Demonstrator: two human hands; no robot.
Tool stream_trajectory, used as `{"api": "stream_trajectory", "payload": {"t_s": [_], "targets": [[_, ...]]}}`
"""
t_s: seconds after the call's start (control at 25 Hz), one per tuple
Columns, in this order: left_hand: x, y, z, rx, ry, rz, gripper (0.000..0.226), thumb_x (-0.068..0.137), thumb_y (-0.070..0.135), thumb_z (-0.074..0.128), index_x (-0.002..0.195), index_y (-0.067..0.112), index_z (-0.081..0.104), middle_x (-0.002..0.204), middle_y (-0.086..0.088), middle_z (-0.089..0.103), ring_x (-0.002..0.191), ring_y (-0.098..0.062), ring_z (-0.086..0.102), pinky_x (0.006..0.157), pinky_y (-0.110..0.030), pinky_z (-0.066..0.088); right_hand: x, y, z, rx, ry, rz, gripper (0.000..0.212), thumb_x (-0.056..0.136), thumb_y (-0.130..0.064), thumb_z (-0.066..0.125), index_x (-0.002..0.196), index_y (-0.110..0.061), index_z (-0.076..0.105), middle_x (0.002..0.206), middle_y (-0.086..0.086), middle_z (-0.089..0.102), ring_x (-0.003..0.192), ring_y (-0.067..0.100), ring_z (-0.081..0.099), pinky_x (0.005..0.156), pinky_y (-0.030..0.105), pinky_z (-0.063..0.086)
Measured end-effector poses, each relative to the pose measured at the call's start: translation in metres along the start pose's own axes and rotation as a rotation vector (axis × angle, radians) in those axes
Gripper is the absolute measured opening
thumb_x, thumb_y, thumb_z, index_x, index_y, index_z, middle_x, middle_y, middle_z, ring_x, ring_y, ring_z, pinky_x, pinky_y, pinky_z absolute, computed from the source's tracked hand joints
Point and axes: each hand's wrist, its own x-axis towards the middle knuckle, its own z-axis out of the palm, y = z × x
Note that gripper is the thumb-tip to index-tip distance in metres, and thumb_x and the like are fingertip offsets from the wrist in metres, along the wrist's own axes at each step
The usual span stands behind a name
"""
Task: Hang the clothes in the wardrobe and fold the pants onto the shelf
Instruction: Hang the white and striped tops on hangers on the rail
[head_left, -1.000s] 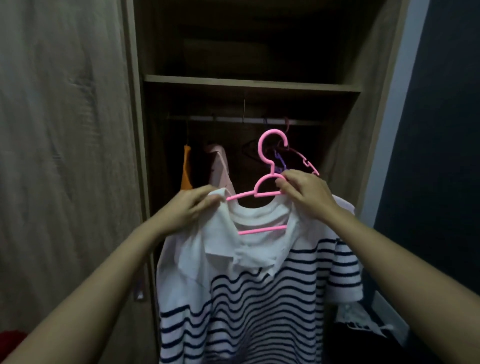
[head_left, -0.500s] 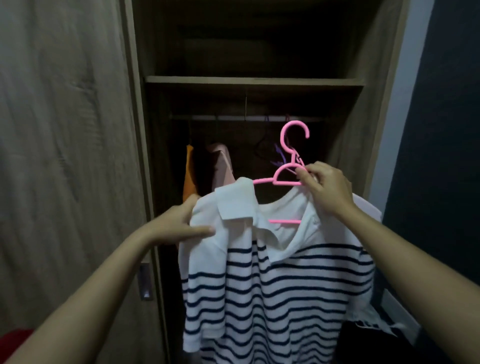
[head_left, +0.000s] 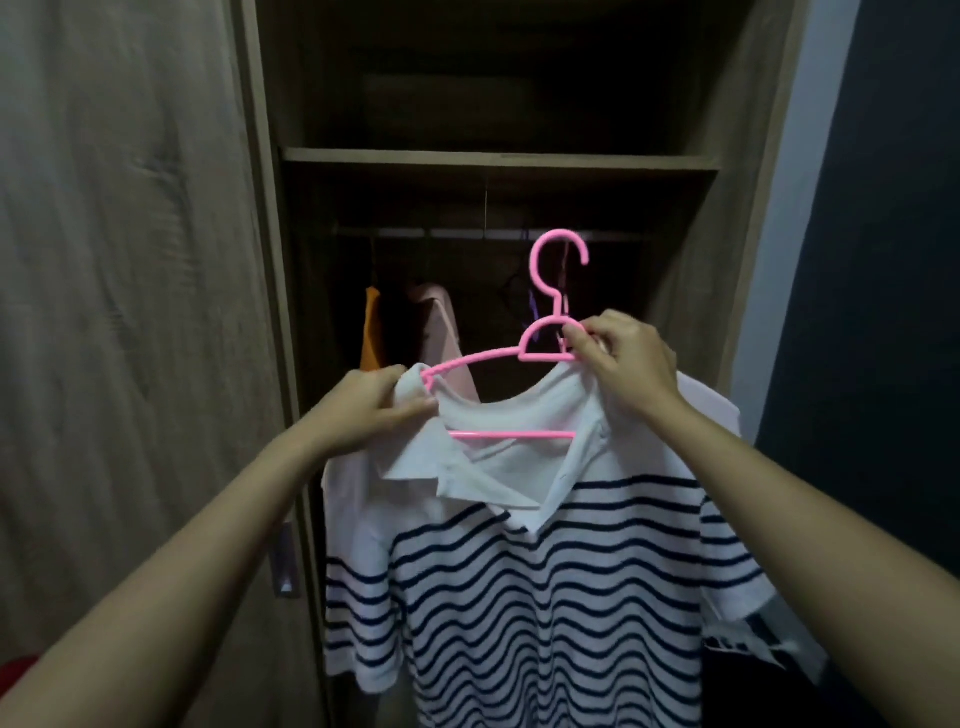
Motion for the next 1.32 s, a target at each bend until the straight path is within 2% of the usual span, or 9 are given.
{"api": "stream_trajectory", "payload": {"t_s": [0.28,0.36,0.48,0.6,0.76,0.88,1.0,1.16,1.32], "targets": [[0.020,0.021,0.010,0.063,0.114,0.138,0.032,0.090,0.046,0.049,0.087,0.015,0.056,0.072,-0.003,0.058,0.059,-0.018,0.053,0.054,-0.040,0.045,0.002,-0.008,0.004,0.016,-0.133,-0.015,0.034,0.092,-0.050,0.045,0.102,-0.030,0.069,0.076,-0.011,0.050,0.080,0.010,0.054,0.059,0.023,0.038],[0.021,0.021,0.005,0.052,0.181,0.159,0.023,0.091,0.039,0.052,0.089,0.017,0.059,0.074,0.001,0.059,0.062,-0.015,0.055,0.055,-0.035,0.044,0.002,-0.001,0.000,0.074,-0.184,-0.022,0.040,0.095,-0.048,0.036,0.125,-0.030,0.056,0.105,-0.009,0.060,0.104,0.017,0.058,0.080,0.031,0.045],[0.018,0.006,-0.012,-0.017,0.267,0.174,0.011,0.089,0.029,0.060,0.095,0.019,0.064,0.078,0.007,0.063,0.069,-0.006,0.057,0.058,-0.021,0.041,-0.004,0.038,-0.019,-0.034,-0.278,0.129,0.051,0.097,-0.051,0.021,0.143,-0.031,0.027,0.144,0.003,0.045,0.129,0.026,0.044,0.105,0.045,0.034],[0.014,-0.013,-0.030,-0.038,0.288,0.138,0.007,0.088,0.025,0.064,0.094,0.028,0.064,0.078,0.011,0.063,0.070,0.000,0.056,0.059,-0.019,0.040,-0.022,0.073,-0.026,-0.179,-0.393,0.144,0.057,0.093,-0.053,0.029,0.141,-0.024,0.028,0.131,0.016,0.056,0.116,0.035,0.054,0.094,0.047,0.045],[0.011,-0.028,-0.042,-0.116,0.260,0.101,0.009,0.087,0.026,0.065,0.090,0.034,0.064,0.074,0.024,0.063,0.067,0.009,0.054,0.060,-0.013,0.040,-0.026,0.081,-0.034,-0.207,-0.302,0.121,0.064,0.086,-0.072,0.022,0.111,-0.020,0.051,0.108,0.011,0.064,0.097,0.032,0.061,0.080,0.045,0.049],[0.014,-0.018,-0.034,-0.143,0.219,0.147,0.008,0.085,0.025,0.067,0.081,0.030,0.062,0.070,0.023,0.060,0.063,0.005,0.052,0.055,-0.012,0.037,-0.010,0.059,-0.031,-0.090,-0.267,-0.023,0.050,0.092,-0.052,0.032,0.131,-0.023,0.044,0.128,0.004,0.057,0.112,0.020,0.057,0.094,0.043,0.046],[0.018,-0.008,-0.024,-0.103,0.192,0.170,0.013,0.082,0.029,0.070,0.079,0.022,0.060,0.068,0.009,0.058,0.061,-0.002,0.050,0.053,-0.015,0.035,0.003,0.042,-0.029,0.023,-0.435,-0.088,0.032,0.088,-0.055,0.038,0.106,-0.037,0.056,0.096,-0.008,0.067,0.090,0.013,0.063,0.080,0.039,0.050],[0.014,-0.020,-0.029,-0.028,0.240,0.113,0.028,0.084,0.046,0.061,0.077,0.022,0.049,0.069,0.002,0.052,0.061,-0.010,0.048,0.053,-0.017,0.034,-0.002,0.035,-0.023,0.103,-0.198,0.002,0.017,0.085,-0.052,0.042,0.093,-0.042,0.054,0.081,-0.019,0.064,0.082,0.010,0.060,0.079,0.041,0.047],[0.011,-0.013,-0.031,0.004,0.207,0.112,0.024,0.083,0.054,0.057,0.091,0.031,0.052,0.077,0.006,0.058,0.067,-0.009,0.056,0.058,-0.023,0.041,-0.001,0.025,-0.023,0.220,-0.163,0.007,0.019,0.081,-0.054,0.046,0.091,-0.041,0.055,0.082,-0.020,0.065,0.085,0.012,0.062,0.082,0.045,0.050]]}}
